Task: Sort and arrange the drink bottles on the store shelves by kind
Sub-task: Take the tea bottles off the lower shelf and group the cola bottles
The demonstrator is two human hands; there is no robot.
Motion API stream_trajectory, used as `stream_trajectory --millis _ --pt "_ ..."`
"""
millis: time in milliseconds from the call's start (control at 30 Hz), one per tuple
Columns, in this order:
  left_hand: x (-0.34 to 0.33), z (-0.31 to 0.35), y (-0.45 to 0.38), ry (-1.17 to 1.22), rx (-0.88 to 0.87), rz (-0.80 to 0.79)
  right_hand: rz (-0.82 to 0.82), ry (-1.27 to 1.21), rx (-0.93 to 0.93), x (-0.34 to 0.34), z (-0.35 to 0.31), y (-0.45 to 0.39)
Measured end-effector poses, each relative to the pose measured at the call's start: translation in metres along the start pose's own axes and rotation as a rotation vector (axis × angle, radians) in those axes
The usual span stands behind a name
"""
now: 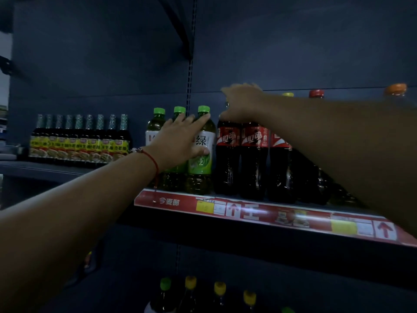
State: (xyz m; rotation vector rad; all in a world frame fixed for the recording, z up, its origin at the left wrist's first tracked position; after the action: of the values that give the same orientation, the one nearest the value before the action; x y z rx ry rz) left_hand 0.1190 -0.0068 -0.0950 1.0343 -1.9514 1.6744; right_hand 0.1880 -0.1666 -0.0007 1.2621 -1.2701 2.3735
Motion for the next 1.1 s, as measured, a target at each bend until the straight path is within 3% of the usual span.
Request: stream_trajectory --millis 200,500,700,1100 --pt "0.001 -0.001 0.001 -0.028 0.021 -0.046 -0.103 0.044 -0.07 -0.004 -0.007 -0.019" --pt "-0.005 0.009 0.008 -0.069 0.074 -0.036 0.076 -0.149 0.014 0.006 -0.013 0.009" --pt "0.0 0.022 0.026 -0.062 0.101 0.068 0.161 -0.292 0.144 0.017 -0.023 0.051" --pt "0.024 0.118 0.099 0.941 0.05 0.19 0.342 -0.503 0.218 0.043 -0.012 0.169"
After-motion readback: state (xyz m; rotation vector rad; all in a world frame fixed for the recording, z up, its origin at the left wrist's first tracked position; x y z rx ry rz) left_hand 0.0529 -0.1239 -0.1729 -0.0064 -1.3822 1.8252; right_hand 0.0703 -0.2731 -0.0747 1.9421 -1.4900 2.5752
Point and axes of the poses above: each hand's wrist, its own y-axis away from the middle knuckle, its own x-axis out of the back of the hand, z = x × y, the point moved 1 cm from there along -y, towards the middle knuckle, and after that the axes turned 7 degrees about -z, right-handed, at the moved point
